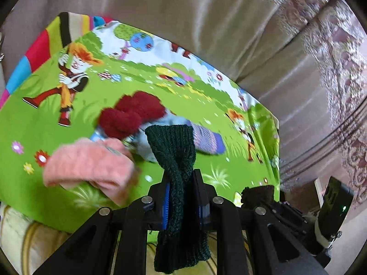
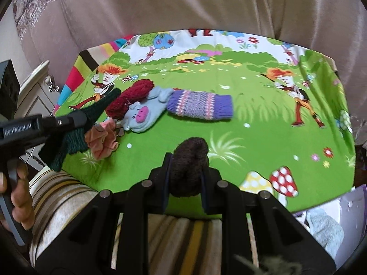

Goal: Organize soft objects
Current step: 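Carry green knit item and brown sock over the white box and open both tools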

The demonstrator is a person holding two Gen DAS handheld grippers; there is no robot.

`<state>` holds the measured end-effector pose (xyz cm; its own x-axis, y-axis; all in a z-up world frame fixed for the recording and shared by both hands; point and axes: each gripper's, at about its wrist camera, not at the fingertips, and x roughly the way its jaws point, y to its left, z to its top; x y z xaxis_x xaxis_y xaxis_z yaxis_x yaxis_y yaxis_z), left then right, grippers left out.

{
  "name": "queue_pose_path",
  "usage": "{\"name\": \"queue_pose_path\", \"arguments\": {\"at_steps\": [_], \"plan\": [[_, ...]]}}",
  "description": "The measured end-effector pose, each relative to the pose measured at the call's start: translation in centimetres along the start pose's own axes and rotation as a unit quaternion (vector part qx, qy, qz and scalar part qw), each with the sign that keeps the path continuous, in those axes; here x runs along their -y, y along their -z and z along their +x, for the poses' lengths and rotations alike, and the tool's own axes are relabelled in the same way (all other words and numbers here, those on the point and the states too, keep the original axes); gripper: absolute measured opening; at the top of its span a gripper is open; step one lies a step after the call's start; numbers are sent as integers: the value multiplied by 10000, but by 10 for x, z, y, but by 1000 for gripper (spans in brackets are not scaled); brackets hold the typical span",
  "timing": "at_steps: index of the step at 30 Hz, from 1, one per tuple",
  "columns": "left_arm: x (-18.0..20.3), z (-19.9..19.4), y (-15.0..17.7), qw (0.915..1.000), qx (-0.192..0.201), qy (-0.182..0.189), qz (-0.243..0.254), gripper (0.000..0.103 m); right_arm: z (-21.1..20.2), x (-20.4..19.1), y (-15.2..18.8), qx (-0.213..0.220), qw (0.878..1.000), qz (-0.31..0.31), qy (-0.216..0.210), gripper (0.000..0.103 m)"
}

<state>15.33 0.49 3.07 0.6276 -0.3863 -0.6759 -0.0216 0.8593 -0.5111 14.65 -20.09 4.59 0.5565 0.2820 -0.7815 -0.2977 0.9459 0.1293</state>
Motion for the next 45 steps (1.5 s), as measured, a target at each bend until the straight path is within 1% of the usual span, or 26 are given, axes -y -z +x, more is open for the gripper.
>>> {"name": "queue_pose_path", "arguments": {"at_steps": [10,14,20,24,35,41,45], "plan": [[52,5,33,9990,-225,153,355,18,-44,39,29,161,9992,282,252,25],[75,10,46,9977,-348,239,529,18,-60,57,41,219,9981,403,423,25],[113,21,65,9938,-571,400,867,19,-81,89,57,310,9943,635,793,25],[136,29,76,9907,-737,483,1035,18,-92,110,66,356,9915,823,938,25],[194,52,108,9790,-1116,714,1550,19,-130,175,88,546,9777,1365,1498,25],[224,63,126,9700,-1330,861,1842,19,-146,201,100,569,9683,1520,1898,25],[245,70,140,9623,-1493,1019,2033,19,-153,214,105,593,9615,1622,2136,27]]}}
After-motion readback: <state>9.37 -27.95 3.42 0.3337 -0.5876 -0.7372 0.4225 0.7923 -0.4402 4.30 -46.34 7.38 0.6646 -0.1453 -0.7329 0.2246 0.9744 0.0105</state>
